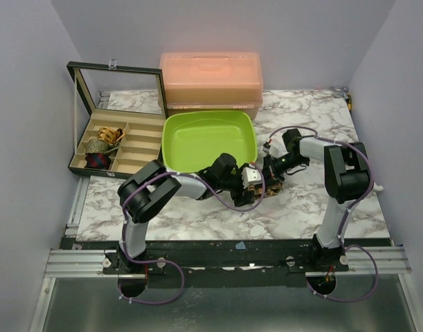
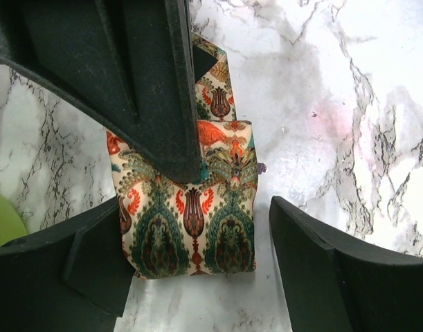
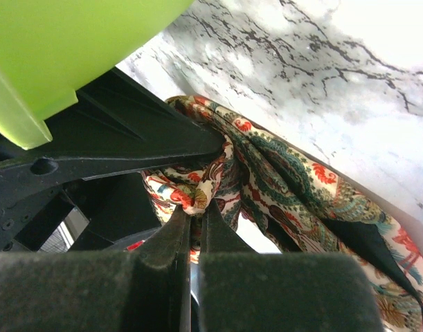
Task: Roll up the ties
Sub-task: Roll the tie at the center of the board.
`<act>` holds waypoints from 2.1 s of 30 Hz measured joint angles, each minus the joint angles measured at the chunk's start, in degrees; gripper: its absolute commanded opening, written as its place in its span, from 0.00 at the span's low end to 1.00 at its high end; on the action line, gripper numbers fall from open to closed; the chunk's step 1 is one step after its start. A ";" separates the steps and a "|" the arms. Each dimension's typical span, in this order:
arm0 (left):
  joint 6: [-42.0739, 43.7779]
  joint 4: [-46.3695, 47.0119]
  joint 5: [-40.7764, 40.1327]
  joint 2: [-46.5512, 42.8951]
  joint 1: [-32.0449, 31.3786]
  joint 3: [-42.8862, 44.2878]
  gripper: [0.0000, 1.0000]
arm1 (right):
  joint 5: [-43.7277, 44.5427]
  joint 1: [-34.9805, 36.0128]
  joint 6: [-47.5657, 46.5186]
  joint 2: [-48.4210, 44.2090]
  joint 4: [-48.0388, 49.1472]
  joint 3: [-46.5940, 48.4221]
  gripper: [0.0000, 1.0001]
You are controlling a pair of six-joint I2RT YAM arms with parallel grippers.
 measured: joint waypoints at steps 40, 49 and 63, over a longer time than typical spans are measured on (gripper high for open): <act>-1.36 4.07 -1.01 -1.73 1.97 -4.96 0.31 | 0.90 3.58 -1.14 2.12 -1.84 3.34 0.62; 0.83 0.24 -2.64 -2.08 0.79 -3.34 0.35 | -0.35 3.76 1.03 -4.52 -0.26 2.75 0.58; 1.49 -2.47 -3.23 -2.05 0.35 -1.95 0.57 | -0.81 3.67 4.63 -1.99 4.46 -3.65 0.00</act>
